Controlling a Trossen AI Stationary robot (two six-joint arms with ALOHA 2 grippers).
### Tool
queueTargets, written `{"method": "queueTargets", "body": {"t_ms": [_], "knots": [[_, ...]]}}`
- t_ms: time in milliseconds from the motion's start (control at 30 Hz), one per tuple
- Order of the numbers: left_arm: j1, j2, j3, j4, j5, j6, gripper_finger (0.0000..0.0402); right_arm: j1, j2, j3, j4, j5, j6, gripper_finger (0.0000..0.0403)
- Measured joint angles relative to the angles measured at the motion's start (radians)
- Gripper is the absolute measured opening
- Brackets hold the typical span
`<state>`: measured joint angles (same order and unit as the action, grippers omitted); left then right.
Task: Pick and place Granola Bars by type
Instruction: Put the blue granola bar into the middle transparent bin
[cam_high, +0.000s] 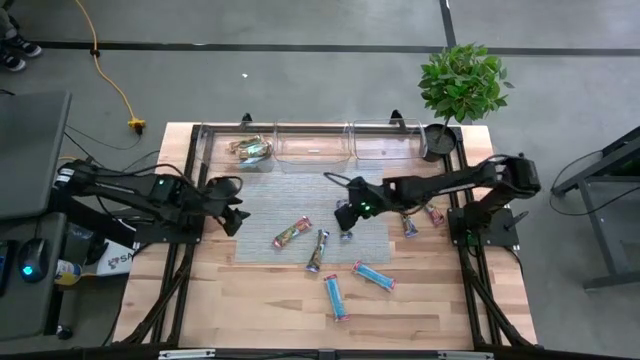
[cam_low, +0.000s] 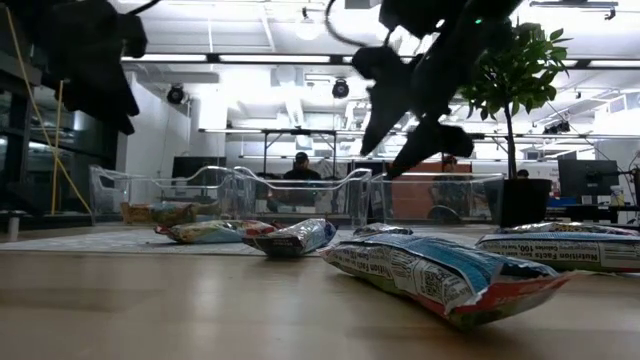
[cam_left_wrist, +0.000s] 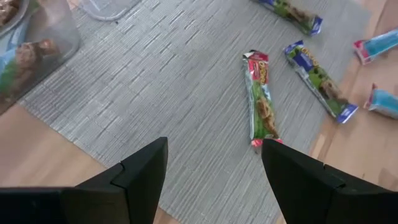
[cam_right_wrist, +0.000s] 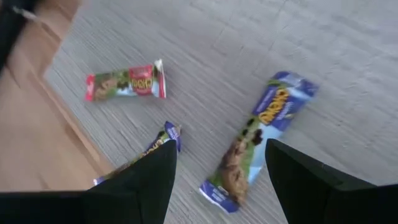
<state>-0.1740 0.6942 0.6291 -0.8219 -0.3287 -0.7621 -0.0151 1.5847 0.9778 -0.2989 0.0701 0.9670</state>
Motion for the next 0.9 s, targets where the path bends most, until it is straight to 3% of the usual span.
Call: {"method": "queueTargets", "body": {"t_ms": [267, 900], "knots": [[-0.023, -0.104, -0.022, -0.016, -0.016, -0.013, 0.0257, 0.002, 0.144, 0.094, -0.136, -0.008, 0.040, 0.0231], [-0.023, -0.137, -0.022, -0.097, -0.016, -0.002, 0.0256, -0.027, 0.270, 0.097, -0.070, -0.054, 0.067, 0.0231]]}}
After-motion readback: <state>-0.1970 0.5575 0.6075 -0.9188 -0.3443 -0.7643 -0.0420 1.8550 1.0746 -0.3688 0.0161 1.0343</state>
